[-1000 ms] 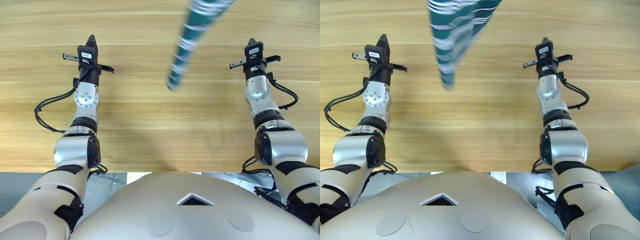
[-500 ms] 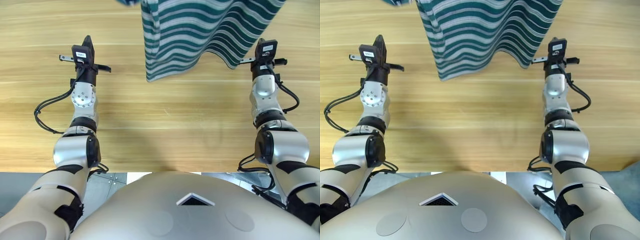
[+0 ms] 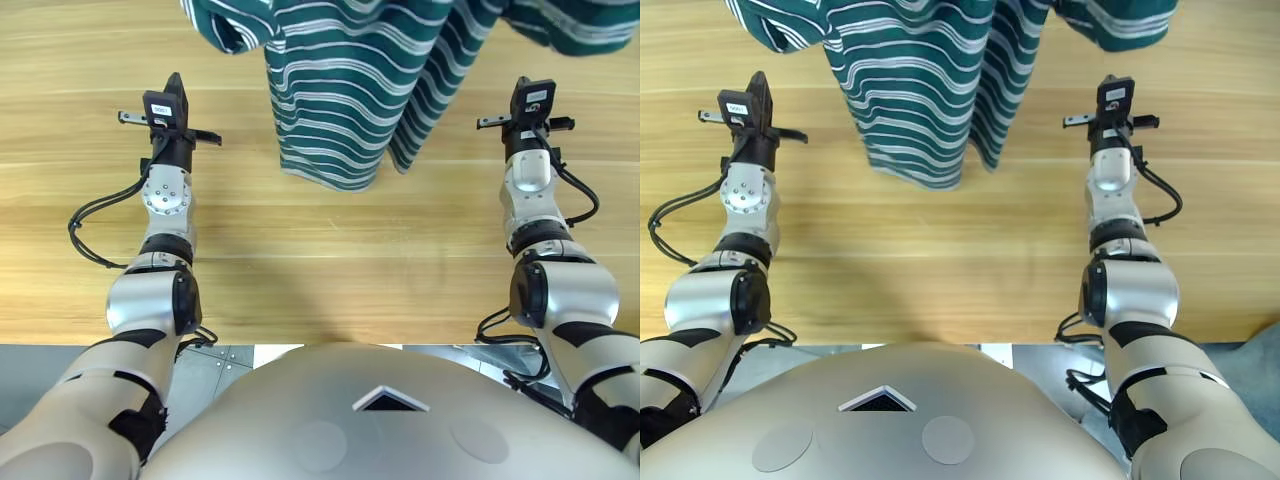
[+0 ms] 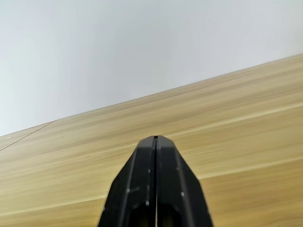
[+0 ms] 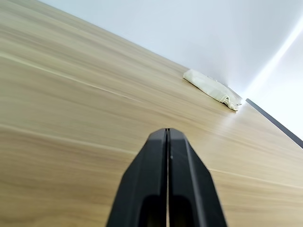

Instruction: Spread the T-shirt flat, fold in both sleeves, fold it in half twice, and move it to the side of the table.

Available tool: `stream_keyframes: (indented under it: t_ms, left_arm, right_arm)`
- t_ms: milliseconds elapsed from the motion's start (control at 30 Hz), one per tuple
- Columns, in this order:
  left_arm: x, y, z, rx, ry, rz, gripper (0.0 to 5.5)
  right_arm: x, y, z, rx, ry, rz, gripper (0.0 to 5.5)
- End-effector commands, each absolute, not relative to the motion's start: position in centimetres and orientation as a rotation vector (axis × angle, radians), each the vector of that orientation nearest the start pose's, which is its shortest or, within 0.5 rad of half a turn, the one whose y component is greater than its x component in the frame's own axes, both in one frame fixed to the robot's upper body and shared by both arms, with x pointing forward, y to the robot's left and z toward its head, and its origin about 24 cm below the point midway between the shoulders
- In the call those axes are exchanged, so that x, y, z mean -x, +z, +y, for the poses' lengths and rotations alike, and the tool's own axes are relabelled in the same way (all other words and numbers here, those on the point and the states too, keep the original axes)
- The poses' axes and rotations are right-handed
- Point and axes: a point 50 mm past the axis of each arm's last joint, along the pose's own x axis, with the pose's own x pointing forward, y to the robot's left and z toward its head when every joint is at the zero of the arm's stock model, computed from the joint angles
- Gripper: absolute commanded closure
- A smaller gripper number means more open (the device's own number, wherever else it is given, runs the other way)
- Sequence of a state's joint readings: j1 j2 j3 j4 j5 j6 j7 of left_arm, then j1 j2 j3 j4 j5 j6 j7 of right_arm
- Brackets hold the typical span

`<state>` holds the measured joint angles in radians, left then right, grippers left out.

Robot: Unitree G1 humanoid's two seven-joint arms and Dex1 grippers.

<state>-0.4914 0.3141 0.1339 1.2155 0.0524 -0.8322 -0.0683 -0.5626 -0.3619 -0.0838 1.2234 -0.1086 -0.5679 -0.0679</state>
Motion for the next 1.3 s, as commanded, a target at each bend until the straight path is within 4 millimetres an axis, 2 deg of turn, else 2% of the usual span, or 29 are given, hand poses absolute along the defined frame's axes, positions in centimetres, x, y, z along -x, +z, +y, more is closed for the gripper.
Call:
stream_keyframes:
  t_ms: [33, 967, 1100, 1300]
  left_arm:
    - [-30.8, 1.7, 23.8, -0.309, 0.015, -0.118, 5.50]
    - [-30.6, 1.5, 23.5, -0.328, 0.002, -0.116, 5.50]
    - [-30.7, 1.8, 23.3, -0.277, -0.023, -0.144, 5.50]
    - [-30.0, 2.2, 21.1, -0.191, -0.243, -0.250, 5.50]
  right_arm:
    - [-32.2, 1.5, -25.5, 0.385, -0.136, 0.085, 5.48]
    - [-32.0, 1.2, -24.7, 0.389, -0.085, 0.074, 5.48]
    - [-32.3, 1.8, -23.4, 0.359, -0.003, 0.001, 5.48]
    - [-31.5, 2.8, -18.6, 0.262, 0.348, -0.183, 5.48]
